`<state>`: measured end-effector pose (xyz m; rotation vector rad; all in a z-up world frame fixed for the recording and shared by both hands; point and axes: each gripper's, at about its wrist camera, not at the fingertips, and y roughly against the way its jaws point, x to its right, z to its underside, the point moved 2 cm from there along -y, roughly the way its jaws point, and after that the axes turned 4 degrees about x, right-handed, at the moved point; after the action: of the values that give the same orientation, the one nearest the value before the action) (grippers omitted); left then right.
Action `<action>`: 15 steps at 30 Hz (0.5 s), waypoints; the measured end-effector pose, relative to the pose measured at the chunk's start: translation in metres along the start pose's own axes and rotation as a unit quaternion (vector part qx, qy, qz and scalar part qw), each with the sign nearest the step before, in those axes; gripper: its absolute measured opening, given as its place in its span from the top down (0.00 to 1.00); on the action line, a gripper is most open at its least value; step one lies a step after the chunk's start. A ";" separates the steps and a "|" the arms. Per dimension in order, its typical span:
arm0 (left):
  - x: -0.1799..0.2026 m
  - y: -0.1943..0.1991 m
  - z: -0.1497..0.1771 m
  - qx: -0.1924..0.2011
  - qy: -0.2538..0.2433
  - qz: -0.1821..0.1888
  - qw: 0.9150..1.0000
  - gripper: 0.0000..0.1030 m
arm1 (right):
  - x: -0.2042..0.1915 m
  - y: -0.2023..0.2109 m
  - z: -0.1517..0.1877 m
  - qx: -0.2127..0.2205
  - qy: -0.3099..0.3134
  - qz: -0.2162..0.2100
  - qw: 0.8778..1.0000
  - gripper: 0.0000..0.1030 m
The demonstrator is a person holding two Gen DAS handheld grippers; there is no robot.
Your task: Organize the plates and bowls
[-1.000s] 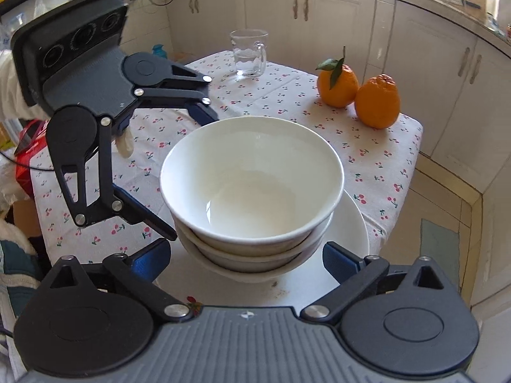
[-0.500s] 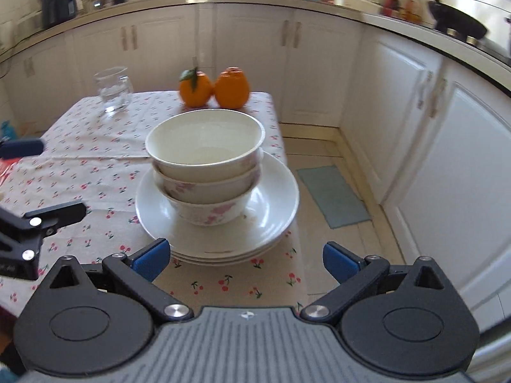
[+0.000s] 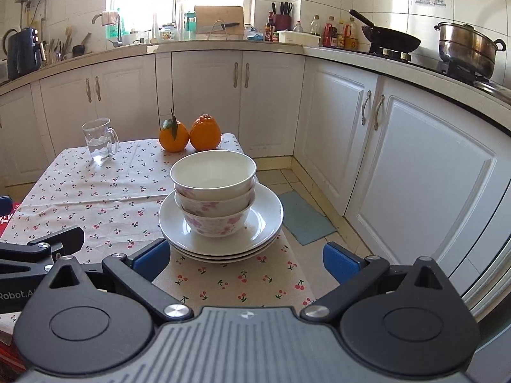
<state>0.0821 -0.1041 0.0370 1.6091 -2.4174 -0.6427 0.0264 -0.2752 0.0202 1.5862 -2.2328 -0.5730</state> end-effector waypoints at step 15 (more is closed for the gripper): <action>0.004 0.003 0.002 -0.005 0.007 -0.011 1.000 0.01 | -0.003 0.006 0.001 0.013 0.005 0.014 1.000 0.00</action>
<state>0.0776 -0.1061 0.0360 1.6332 -2.3863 -0.6439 0.0222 -0.2706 0.0226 1.5639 -2.2603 -0.5286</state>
